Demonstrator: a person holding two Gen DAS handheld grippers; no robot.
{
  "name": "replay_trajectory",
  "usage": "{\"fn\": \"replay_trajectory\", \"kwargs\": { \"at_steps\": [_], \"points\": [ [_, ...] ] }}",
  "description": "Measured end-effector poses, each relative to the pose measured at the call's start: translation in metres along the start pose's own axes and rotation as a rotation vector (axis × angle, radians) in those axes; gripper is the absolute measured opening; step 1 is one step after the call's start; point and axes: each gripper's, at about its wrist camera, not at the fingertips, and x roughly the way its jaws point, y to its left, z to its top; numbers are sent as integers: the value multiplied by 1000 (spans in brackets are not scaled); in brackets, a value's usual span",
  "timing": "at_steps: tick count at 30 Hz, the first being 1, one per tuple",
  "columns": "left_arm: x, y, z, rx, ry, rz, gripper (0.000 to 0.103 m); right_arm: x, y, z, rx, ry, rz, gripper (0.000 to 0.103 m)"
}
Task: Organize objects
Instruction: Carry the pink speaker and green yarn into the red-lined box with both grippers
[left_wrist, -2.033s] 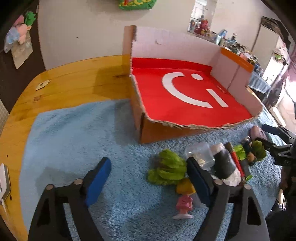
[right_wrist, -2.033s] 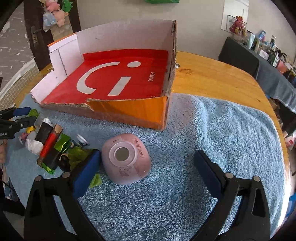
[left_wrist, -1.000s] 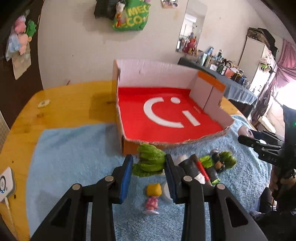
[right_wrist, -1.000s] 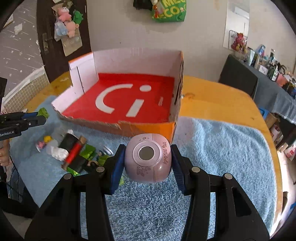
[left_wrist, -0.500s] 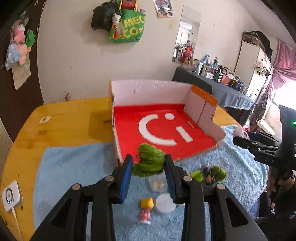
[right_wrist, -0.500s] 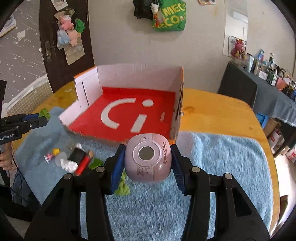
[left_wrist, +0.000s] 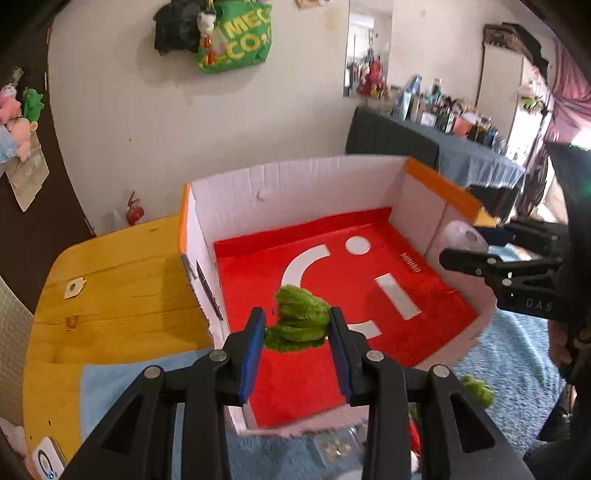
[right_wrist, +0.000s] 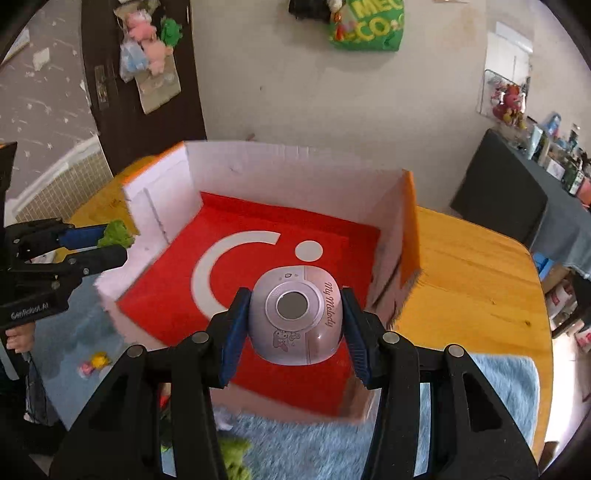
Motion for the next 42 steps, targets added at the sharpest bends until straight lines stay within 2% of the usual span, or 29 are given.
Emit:
{"fn": "replay_trajectory", "kwargs": {
  "at_steps": [6,9,20,28,42],
  "points": [
    [31,1,2,12,68,17,36,38,2,10,-36,107,9,46],
    [45,2,-1,13,101,30,36,52,2,10,-62,148,-24,46],
    [69,3,-10,5,166,48,36,81,1,9,-89,263,-17,46],
    [76,0,-10,28,180,60,36,97,-5,2,-67,316,-8,46],
    [79,-6,-11,73,191,100,37,92,-13,-7,-45,319,8,46]
  ]
}}
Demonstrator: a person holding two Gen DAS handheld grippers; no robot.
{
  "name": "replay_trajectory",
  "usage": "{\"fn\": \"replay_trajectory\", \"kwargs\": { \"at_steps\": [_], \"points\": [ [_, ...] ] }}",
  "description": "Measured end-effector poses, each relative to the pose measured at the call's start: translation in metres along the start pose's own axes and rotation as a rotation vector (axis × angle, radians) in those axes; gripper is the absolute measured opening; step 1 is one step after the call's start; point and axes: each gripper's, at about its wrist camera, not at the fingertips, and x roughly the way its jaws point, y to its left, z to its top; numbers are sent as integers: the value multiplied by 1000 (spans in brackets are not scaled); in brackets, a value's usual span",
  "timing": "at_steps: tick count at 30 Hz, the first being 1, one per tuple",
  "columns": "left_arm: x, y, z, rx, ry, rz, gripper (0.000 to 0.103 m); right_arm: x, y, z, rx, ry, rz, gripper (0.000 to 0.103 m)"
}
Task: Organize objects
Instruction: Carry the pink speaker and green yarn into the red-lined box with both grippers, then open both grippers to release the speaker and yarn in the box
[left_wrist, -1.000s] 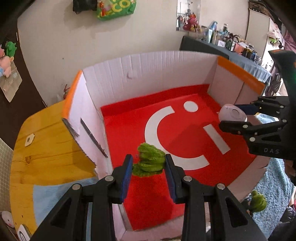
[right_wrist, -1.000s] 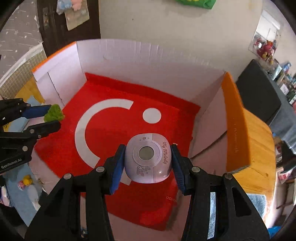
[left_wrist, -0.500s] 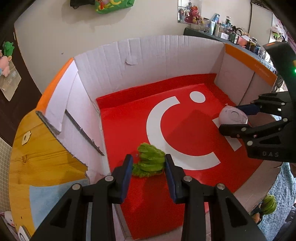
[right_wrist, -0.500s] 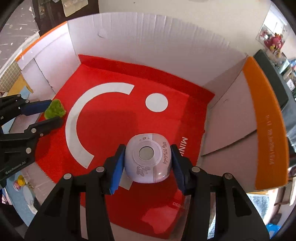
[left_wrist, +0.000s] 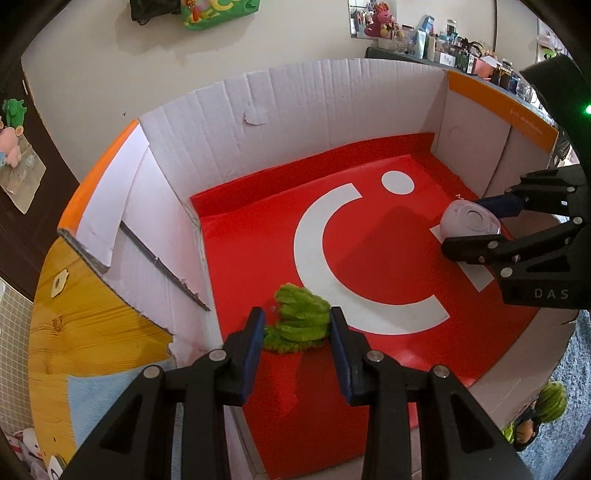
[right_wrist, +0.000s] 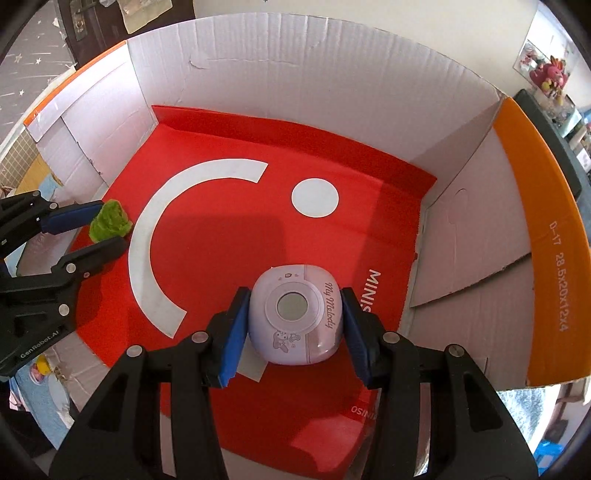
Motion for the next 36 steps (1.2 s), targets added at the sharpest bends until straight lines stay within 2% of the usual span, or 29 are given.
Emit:
{"fn": "replay_trajectory", "kwargs": {
  "at_steps": [8,19,24,28,36],
  "points": [
    [0,-1,0,0,1,0,37,1,4,0,2,-1,0,46],
    [-2,-1,-3,2,0,-4,39,5,6,16,-1,2,0,48],
    [-5,-3,-6,5,2,-15,47,5,6,15,-17,3,3,57],
    [-7,-3,-9,3,0,-24,49,4,9,16,-33,0,-9,63],
    [-12,-3,-15,3,-4,-36,53,2,3,17,-35,-2,-11,65]
  ]
}}
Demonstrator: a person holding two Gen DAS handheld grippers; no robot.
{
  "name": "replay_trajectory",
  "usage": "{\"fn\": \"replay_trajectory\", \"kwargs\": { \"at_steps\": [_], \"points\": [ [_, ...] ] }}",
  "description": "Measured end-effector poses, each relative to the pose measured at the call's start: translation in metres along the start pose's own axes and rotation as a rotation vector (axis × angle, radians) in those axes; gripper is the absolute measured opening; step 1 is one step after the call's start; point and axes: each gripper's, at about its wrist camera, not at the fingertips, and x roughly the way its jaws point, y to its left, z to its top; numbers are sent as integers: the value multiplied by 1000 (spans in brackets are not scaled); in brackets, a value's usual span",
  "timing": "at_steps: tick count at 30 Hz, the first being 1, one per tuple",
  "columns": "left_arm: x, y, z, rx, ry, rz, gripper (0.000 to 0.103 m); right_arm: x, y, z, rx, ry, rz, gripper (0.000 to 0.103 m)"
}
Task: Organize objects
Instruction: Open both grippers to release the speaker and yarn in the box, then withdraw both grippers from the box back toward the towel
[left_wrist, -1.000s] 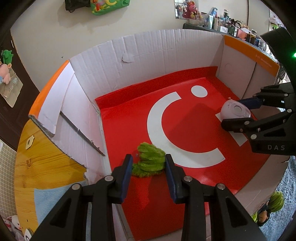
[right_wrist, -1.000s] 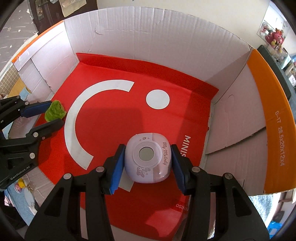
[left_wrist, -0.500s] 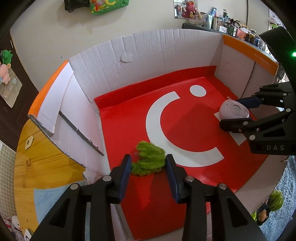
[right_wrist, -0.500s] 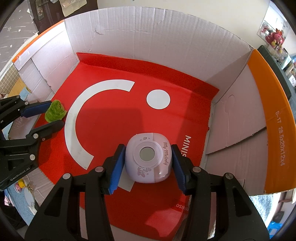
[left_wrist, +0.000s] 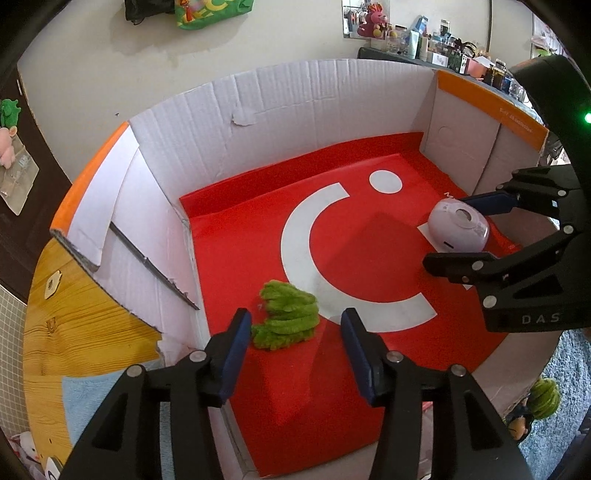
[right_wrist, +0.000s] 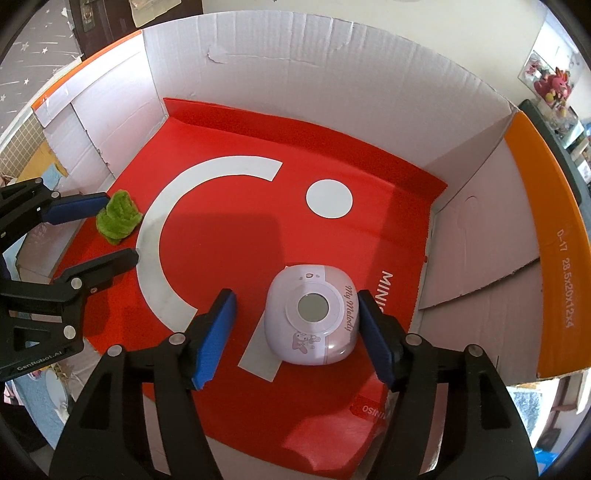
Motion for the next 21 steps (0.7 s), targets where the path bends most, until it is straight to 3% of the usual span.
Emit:
{"fn": "replay_trajectory", "kwargs": {
  "at_steps": [9,13,21],
  "points": [
    [11,2,13,-23,0,-17,54,-8,-2,-3,5,-36,-14,68],
    [0,2,15,-38,-30,-19,61,-24,0,-7,-9,-71,-40,74],
    [-33,1,14,-53,-107,-12,65,-63,-5,-18,2,-144,-54,76]
  ]
}}
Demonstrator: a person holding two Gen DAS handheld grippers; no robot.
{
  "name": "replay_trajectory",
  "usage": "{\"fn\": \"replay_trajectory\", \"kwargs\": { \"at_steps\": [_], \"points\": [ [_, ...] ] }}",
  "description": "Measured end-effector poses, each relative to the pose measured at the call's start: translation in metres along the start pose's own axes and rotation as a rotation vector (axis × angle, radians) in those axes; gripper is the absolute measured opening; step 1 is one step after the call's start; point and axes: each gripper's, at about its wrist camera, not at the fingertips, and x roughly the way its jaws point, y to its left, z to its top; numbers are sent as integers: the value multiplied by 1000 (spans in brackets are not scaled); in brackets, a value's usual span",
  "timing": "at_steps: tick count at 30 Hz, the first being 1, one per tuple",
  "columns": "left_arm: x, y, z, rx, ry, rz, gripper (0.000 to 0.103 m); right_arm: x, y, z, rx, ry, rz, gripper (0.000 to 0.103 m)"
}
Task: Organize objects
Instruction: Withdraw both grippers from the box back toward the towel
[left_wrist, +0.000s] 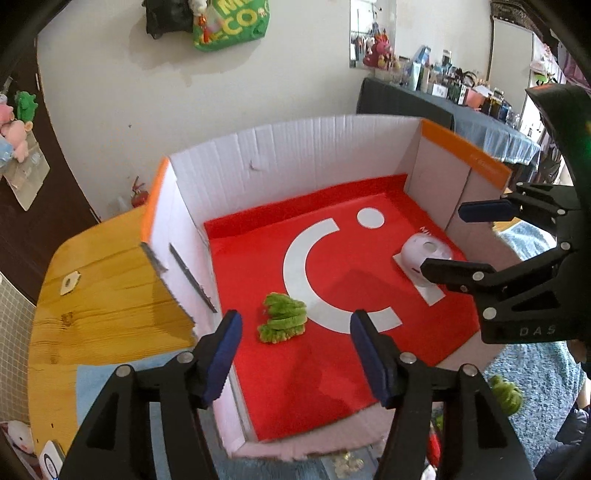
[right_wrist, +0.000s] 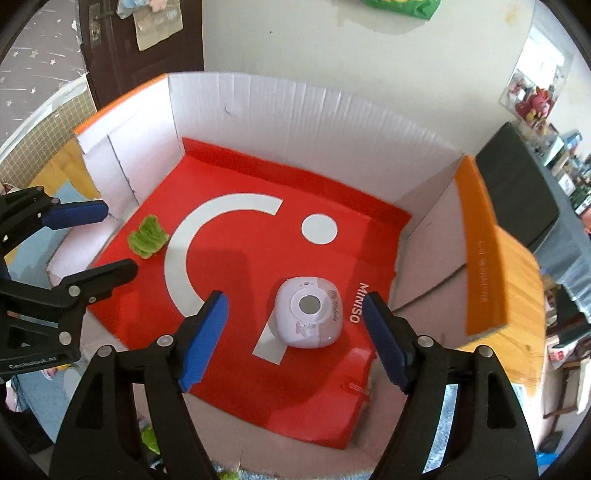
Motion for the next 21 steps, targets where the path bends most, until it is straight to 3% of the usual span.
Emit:
{"fn": "replay_trajectory", "kwargs": {
  "at_steps": [6,12,21],
  "points": [
    [-27,-4,-8,-11,-50,42,70,-33,26,-1,13,-65,-26,78],
    [-64,-3,-28,-47,-115,42,74,-58,37,-13,27,-155,-55,87],
    [-87,-7,-64,-103,-157,59,78,-76,45,-46,79,-207,-83,92]
  ]
}}
